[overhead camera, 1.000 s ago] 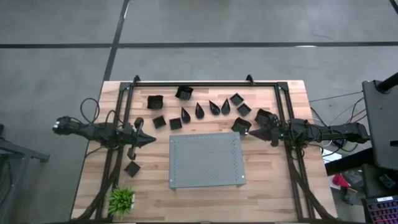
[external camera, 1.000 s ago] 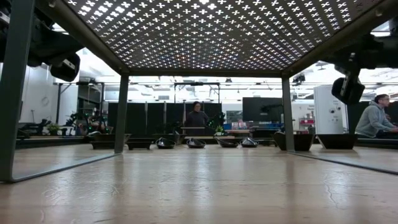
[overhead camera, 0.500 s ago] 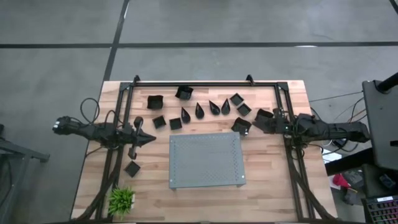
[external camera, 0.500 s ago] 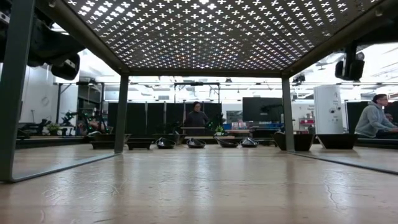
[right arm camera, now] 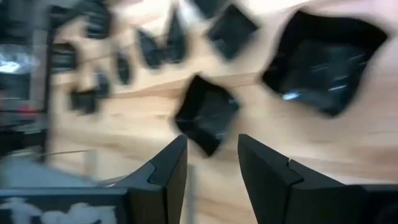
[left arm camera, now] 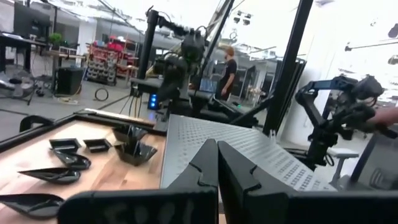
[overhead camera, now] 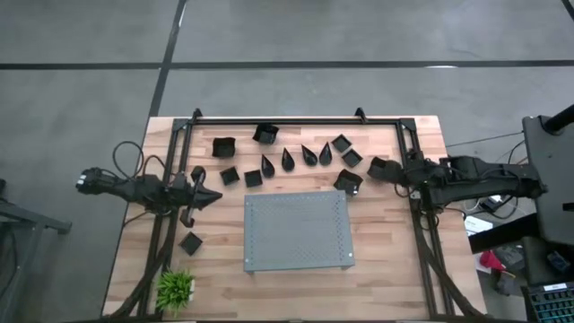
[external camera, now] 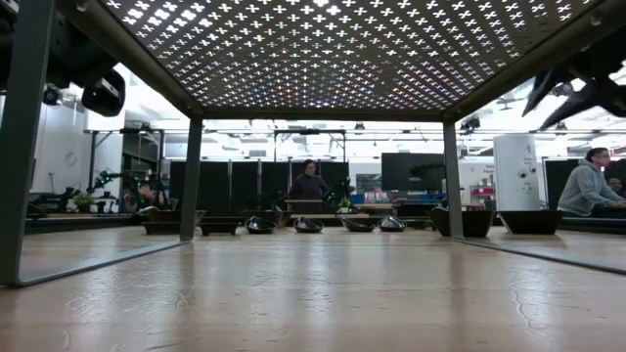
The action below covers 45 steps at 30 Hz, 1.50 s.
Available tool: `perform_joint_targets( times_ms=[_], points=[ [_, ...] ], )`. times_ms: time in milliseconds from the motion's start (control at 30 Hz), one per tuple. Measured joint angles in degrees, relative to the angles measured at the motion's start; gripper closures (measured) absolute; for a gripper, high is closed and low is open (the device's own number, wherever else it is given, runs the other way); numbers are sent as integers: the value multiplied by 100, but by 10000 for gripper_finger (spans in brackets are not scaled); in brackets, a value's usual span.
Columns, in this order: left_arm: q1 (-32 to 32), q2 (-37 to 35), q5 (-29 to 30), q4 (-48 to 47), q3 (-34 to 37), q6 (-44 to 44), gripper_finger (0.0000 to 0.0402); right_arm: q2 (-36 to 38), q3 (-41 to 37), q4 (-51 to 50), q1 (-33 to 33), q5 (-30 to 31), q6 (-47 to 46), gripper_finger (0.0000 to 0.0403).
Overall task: Pick & Place Mini shaped plates
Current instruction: Put the distorted square plate on the shelf
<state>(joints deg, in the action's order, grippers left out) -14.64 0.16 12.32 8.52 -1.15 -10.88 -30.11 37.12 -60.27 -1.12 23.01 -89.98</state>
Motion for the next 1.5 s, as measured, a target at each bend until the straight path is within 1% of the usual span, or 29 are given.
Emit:
perform_joint_targets(
  times_ms=[133, 200, 300, 367, 467, 533, 667, 800, 967, 1000, 1033, 1133, 1200, 1300, 1367, 1500],
  points=[
    [-2, 1, 52, 326, -2, -129, 401, -153, 38, -416, 3, 162, -28, 271],
    [-4, 1, 220, 752, -6, -364, 401, -219, 26, -369, 6, 215, -23, 275],
    [-4, 1, 554, 1554, -11, -772, 401, -359, 18, -343, 6, 136, 18, 279],
    [-4, 3, 878, 2040, -17, -984, 401, -437, -4, -335, 5, 119, -291, 280],
    [-2, 5, 1310, 2598, -22, -950, 401, -512, -69, -266, 6, 112, -1161, 279],
    [-2, 5, 1484, 2814, -22, -908, 401, -569, -94, -238, 6, 120, -1362, 278],
    [-2, 5, 1571, 3011, -22, -1043, 401, -911, -98, -201, 6, 260, -1820, 284],
    [-2, 5, 1614, 3392, -22, -1193, 401, -1331, -101, -116, 6, 273, -2526, 292],
    [1, 3, 1699, 3786, -28, -1200, 401, -1893, -101, -75, 4, 263, -2571, 300],
    [1, 3, 1712, 3803, -28, -1242, 401, -2004, -103, 12, 4, 286, -2438, 301],
    [1, 3, 1716, 3815, -28, -1298, 401, -2113, -105, 174, 4, 347, -2102, 302],
    [1, 3, 1716, 3848, -28, -1470, 401, -2344, -90, 824, 5, 396, -432, 307],
    [1, 3, 1717, 3844, -28, -1541, 401, -2461, -7, 1161, 1, 289, 768, 311],
    [1, 1, 1722, 3846, -28, -1797, 401, -2646, 137, 1134, 0, 112, 2260, 318],
    [1, 1, 1770, 3845, -28, -1931, 401, -2767, 164, 922, 2, 90, 2775, 322],
    [1, 1, 1788, 3846, -28, -2172, 401, -2891, 173, 422, 88, 49, 3146, 325]
  ],
)
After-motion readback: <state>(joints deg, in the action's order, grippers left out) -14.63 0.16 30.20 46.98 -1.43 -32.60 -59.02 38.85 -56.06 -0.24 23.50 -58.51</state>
